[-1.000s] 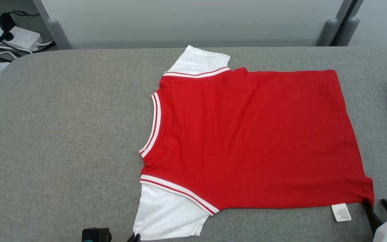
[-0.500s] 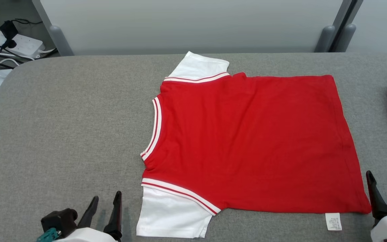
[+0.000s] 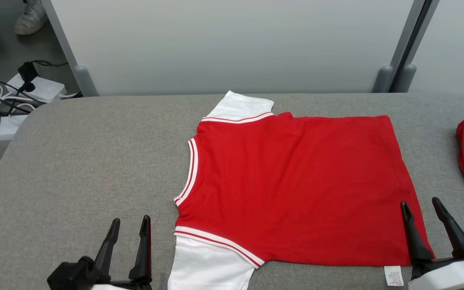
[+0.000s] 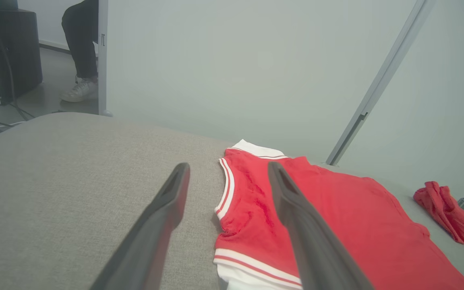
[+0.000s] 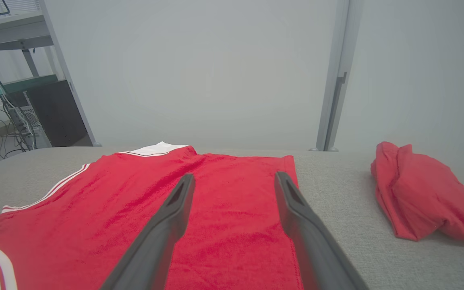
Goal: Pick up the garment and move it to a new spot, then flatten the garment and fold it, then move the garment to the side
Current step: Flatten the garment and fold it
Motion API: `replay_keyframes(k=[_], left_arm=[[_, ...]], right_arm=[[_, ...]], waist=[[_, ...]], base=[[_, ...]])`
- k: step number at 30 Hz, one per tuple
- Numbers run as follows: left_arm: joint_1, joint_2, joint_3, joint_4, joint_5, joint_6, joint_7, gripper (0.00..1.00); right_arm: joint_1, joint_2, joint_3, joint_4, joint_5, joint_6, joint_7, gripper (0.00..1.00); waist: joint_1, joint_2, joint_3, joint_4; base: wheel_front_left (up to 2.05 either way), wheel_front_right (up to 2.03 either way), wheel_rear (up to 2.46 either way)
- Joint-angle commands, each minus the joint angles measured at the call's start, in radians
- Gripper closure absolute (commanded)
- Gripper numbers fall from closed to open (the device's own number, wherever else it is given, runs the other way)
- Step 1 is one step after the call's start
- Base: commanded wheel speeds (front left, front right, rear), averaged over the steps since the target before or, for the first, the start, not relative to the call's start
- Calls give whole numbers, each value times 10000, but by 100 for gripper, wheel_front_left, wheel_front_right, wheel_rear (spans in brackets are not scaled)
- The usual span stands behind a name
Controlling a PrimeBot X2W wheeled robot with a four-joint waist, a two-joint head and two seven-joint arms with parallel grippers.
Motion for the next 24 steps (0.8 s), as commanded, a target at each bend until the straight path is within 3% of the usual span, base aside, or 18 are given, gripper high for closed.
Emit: replay_keyframes(k=[1,15,24], left_arm=[[-65,50,440,-172,242,-205,-114,0],[736,-674,1297,282,2026,-1132,-134,0],[990,-1060,1622,601,2581,-1716,-134,0]], right_arm=[[74,-103,220,-518,58,-44,-138,0],[875,66,250,-954,290,-44,-142,0],[1108,53,265,-793,395,-44,-142,0]], waist=[[0,0,-222,-43],[0,0,-555,-94],[0,0,-656,-104]], base=[[0,0,0],[0,0,0],[0,0,0]])
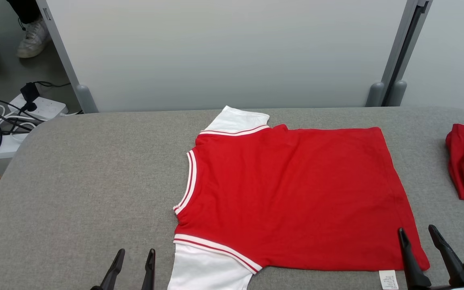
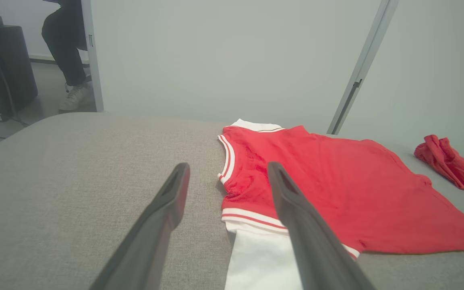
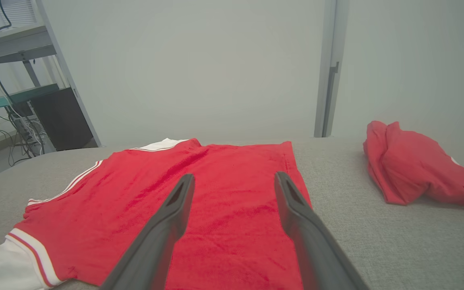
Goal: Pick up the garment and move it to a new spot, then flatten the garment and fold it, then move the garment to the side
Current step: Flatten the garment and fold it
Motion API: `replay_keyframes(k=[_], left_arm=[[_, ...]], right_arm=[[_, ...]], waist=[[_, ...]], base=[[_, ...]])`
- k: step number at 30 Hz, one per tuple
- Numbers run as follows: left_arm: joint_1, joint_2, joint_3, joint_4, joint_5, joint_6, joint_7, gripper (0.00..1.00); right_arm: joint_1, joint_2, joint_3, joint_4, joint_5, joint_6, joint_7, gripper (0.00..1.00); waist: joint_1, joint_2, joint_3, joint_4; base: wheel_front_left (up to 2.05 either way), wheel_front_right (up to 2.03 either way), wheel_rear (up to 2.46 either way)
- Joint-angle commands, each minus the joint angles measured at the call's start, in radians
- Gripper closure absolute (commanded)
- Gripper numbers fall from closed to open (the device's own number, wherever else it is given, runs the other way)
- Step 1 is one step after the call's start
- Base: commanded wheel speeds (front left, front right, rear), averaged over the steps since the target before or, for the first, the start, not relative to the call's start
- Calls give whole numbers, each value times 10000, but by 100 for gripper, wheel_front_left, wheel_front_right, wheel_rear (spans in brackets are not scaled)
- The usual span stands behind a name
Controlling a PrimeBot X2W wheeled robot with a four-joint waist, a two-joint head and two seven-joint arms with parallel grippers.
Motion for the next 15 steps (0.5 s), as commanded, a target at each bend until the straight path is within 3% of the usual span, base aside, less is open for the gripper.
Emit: replay_keyframes(k=[1,15], left_arm=[[-196,-60,362,-176,141,-88,-133,0],[-232,-294,535,170,472,-408,-133,0]], right_arm=[[-168,-200,244,-209,85,-30,-137,0],[-146,-242,307,-139,138,-30,-137,0]], waist=[[0,-1,-10,-4],[0,-1,53,23]], base=[[0,0,0],[0,0,0]])
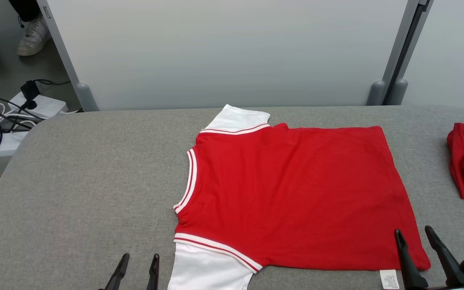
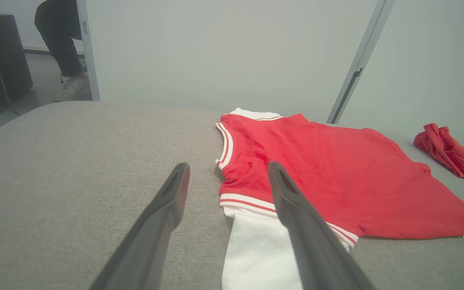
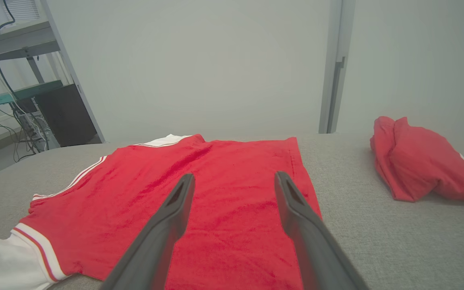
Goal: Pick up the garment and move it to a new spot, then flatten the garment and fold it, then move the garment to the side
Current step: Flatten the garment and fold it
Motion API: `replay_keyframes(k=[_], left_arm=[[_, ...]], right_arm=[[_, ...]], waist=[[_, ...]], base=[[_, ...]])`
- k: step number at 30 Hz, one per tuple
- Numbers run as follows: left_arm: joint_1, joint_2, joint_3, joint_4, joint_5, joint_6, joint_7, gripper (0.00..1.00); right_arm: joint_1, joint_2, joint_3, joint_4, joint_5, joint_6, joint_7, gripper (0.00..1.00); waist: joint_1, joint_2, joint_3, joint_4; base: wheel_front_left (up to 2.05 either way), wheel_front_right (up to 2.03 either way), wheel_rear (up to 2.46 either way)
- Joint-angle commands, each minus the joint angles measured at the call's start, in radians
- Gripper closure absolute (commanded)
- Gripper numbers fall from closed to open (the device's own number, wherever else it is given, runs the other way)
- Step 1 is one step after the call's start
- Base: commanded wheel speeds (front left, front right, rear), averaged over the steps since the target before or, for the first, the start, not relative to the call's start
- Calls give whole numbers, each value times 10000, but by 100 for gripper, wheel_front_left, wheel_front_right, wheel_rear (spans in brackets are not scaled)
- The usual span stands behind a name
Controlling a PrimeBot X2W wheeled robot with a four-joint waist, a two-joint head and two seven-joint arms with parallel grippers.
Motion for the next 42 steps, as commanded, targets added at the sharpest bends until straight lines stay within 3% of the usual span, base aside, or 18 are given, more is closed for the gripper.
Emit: replay_keyframes(k=[1,12,21,32,33,37,40,42], left_arm=[[-330,-35,351,-167,141,-62,-133,0],[-372,-93,268,157,274,-138,-73,0],[-569,-154,-143,1225,-315,-108,1846,0],[-1617,-227,-690,2519,-194,221,2270,1],[-1694,-230,-732,2628,-185,219,2275,15],[-1911,-238,-819,3031,-165,309,2260,42],[-1964,-214,-809,3251,-100,477,2204,46],[-1959,-185,-775,3316,-66,616,2169,42]], right_arm=[[-145,-237,146,-178,121,-30,-137,0],[-200,-234,176,-136,139,-30,-137,0],[-322,-244,242,-112,180,-30,-137,0],[-475,-344,320,-168,219,-30,-137,0],[-497,-362,331,-171,223,-30,-137,0],[-558,-447,342,-178,254,-30,-137,0],[-571,-490,321,-170,269,-30,-137,0],[-552,-508,316,-162,278,-30,-137,0]], waist=[[0,0,13,7],[0,0,196,-35],[0,0,399,-184],[0,0,740,-377],[0,0,777,-403],[0,0,852,-496],[0,0,862,-565],[0,0,858,-589]], base=[[0,0,0],[0,0,0],[0,0,0],[0,0,0],[0,0,0],[0,0,0],[0,0,0],[0,0,0]])
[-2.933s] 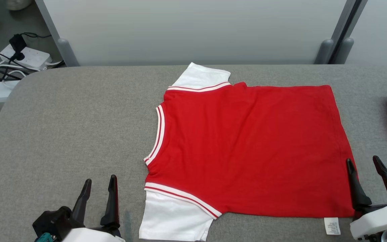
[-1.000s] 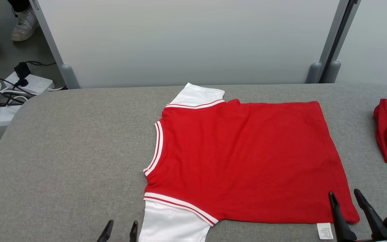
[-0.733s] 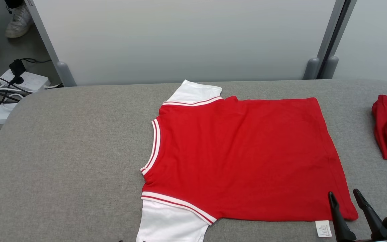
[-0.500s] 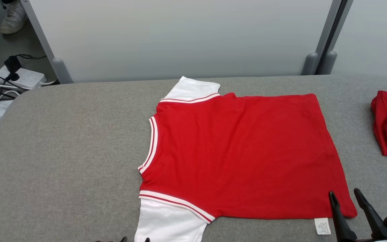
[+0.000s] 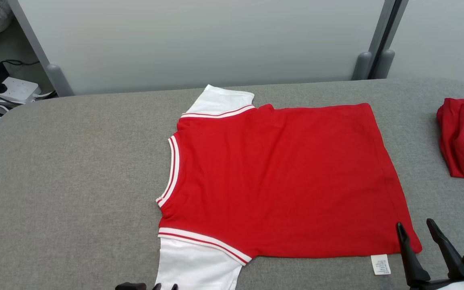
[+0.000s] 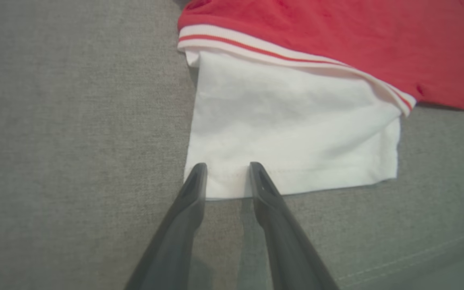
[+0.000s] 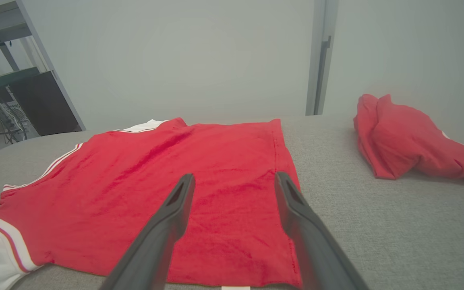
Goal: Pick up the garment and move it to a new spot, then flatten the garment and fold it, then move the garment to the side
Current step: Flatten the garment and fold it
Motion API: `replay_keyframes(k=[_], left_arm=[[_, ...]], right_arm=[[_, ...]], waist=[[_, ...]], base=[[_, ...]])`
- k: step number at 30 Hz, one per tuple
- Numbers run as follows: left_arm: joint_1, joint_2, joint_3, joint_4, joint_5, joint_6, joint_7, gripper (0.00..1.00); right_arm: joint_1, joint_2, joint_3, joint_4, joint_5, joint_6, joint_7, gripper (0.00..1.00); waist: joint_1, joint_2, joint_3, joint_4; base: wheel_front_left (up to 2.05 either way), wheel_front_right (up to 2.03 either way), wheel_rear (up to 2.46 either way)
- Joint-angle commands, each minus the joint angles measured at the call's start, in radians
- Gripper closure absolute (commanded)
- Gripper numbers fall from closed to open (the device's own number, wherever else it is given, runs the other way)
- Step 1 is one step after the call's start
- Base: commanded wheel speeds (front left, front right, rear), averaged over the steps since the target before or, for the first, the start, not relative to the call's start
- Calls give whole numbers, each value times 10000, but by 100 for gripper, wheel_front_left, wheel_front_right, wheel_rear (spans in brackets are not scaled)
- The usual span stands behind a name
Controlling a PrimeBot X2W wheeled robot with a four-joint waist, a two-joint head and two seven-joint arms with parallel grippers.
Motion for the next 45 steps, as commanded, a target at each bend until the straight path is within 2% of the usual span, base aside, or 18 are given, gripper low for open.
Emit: replay_keyframes(k=[1,2,6,8,10,12,13,14,18,19,24,31,37,45], left_arm=[[-458,112,323,-129,119,200,-96,41],[-448,121,340,-149,112,237,-123,41],[-318,181,397,-327,75,363,-159,7],[-203,217,396,-458,90,469,-69,2],[-158,226,394,-521,92,518,-16,3],[-84,232,377,-616,56,545,87,14],[-62,240,353,-637,41,533,150,25],[-48,235,333,-652,-5,502,210,43],[-71,202,208,-637,-167,372,411,86],[-91,195,141,-619,-180,321,469,100],[-189,142,-4,-465,-380,201,587,100],[22,439,148,-755,-384,443,638,100],[258,922,379,-1690,-408,614,907,100],[300,1031,339,-2607,-391,829,1278,100]], right_arm=[[-278,-290,201,-174,93,-30,-137,0],[-266,-297,188,-168,90,-30,-137,0],[-218,-291,130,-161,104,-30,-137,0],[-189,-287,107,-173,132,-30,-137,0],[-179,-282,99,-180,141,-30,-137,0],[-177,-269,106,-192,165,-30,-137,0],[-182,-267,124,-197,176,-30,-137,0],[-192,-268,141,-194,182,-30,-137,0],[-261,-310,205,-197,248,-30,-137,0],[-273,-325,210,-200,258,-30,-137,0],[-298,-413,205,-199,300,-30,-137,0],[-293,-432,112,405,317,-30,-137,0],[-672,-470,31,2046,957,-30,-90,0],[-1541,-715,299,3894,2122,-30,351,0]], waist=[[0,0,-3,-17],[0,0,1,-13],[0,0,-3,9],[0,0,-11,39],[0,0,-13,53],[0,0,-16,80],[0,0,-18,88],[0,0,-23,94],[0,0,-36,85],[0,0,-36,82],[0,0,-44,36],[0,0,53,57],[0,0,269,297],[0,0,518,510]], base=[[0,0,0],[0,0,0],[0,0,0],[0,0,0],[0,0,0],[0,0,0],[0,0,0],[0,0,0],[0,0,0],[0,0,0],[0,0,0],[0,0,0],[0,0,0],[0,0,0]])
